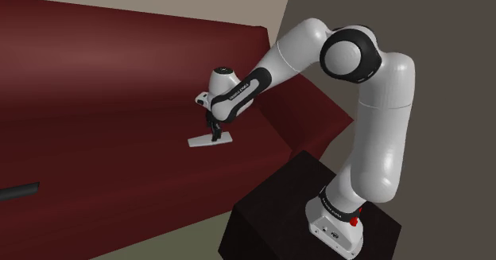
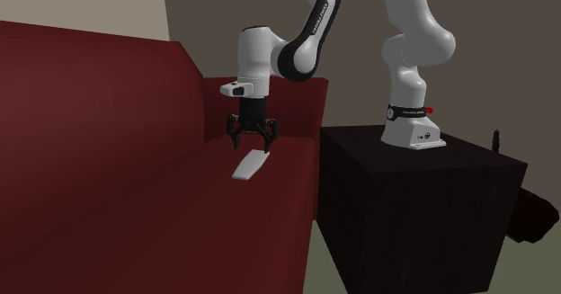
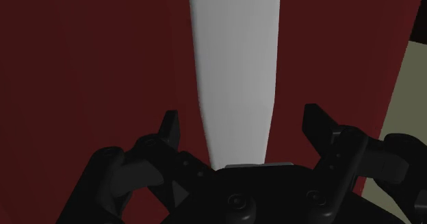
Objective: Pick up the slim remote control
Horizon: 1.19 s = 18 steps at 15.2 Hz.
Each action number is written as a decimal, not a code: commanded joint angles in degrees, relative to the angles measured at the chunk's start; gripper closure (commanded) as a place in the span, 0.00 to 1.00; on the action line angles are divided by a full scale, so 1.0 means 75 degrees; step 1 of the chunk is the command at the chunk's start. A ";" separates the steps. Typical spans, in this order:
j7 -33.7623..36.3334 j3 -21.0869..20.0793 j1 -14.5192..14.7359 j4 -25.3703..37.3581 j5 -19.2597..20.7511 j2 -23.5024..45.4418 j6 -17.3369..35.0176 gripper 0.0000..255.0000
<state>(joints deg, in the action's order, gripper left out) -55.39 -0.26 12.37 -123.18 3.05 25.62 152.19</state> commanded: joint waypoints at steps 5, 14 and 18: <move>-0.0039 0.0015 0.0019 0.0179 0.0068 0.0648 0.0465 0.00; -0.0020 0.0022 0.0034 0.0195 0.0077 0.0781 0.0581 1.00; -0.0030 0.0022 0.0024 0.0217 0.0076 0.0799 0.0578 1.00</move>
<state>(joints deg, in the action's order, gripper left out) -55.57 -0.11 12.61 -121.65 3.62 31.49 156.49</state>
